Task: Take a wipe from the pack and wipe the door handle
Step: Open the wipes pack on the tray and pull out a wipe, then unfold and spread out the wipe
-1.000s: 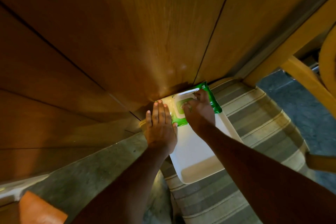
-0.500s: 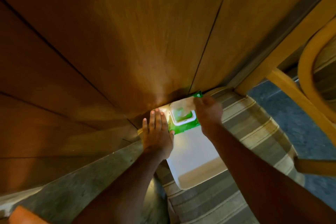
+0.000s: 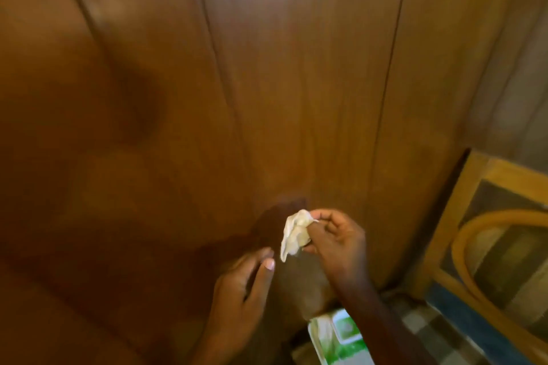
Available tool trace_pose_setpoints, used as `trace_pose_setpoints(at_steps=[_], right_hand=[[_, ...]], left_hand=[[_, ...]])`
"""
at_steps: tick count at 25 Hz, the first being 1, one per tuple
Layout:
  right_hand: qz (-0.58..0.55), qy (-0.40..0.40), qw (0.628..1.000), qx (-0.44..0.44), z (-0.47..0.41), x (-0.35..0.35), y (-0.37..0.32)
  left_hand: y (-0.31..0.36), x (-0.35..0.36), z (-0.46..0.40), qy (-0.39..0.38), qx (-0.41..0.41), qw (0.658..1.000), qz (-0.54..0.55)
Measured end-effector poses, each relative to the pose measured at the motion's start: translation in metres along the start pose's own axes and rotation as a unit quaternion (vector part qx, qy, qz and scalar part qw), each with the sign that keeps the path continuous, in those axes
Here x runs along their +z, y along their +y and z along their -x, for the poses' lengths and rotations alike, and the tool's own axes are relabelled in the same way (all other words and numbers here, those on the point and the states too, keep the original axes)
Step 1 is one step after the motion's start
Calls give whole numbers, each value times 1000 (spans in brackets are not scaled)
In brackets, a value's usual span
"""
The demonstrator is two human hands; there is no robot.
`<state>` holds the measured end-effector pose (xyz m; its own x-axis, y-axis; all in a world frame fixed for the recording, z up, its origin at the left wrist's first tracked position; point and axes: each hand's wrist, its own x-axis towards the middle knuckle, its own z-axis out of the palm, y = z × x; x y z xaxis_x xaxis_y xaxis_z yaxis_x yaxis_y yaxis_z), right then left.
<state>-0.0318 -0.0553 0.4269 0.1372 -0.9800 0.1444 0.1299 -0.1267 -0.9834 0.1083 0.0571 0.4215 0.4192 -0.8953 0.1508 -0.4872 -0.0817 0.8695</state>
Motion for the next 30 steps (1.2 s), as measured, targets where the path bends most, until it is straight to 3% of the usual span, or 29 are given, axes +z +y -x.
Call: trace_pose_setpoints(at_steps=[4, 7, 10, 14, 17, 19, 21, 23, 26, 30], right_hand=[[-8, -70, 995, -74, 39, 73, -109], [-39, -48, 990, -125, 64, 112, -170], [-167, -12, 985, -50, 81, 139, -210], [-319, -15, 940, 119, 96, 157, -248], [-218, -100, 959, 154, 116, 165, -252], [-114, -179, 970, 120, 135, 171, -249], [-45, -207, 976, 57, 151, 179, -248], [-32, -162, 986, 25, 155, 184, -252], [-61, -104, 991, 60, 143, 178, -257], [-59, -225, 964, 128, 139, 175, -253]], left_hand=[[88, -105, 11, 62, 21, 990, 123], [114, -178, 28, 106, 34, 984, 143], [125, -235, 48, 158, 28, 969, 189], [131, -282, 67, 166, 10, 956, 241], [132, -298, 77, 168, 23, 958, 232], [132, -300, 81, 170, 37, 959, 223], [133, -301, 83, 160, 41, 962, 218], [133, -305, 87, 147, 30, 964, 220], [132, -317, 91, 156, 10, 959, 235], [142, -319, 92, 147, 24, 959, 240]])
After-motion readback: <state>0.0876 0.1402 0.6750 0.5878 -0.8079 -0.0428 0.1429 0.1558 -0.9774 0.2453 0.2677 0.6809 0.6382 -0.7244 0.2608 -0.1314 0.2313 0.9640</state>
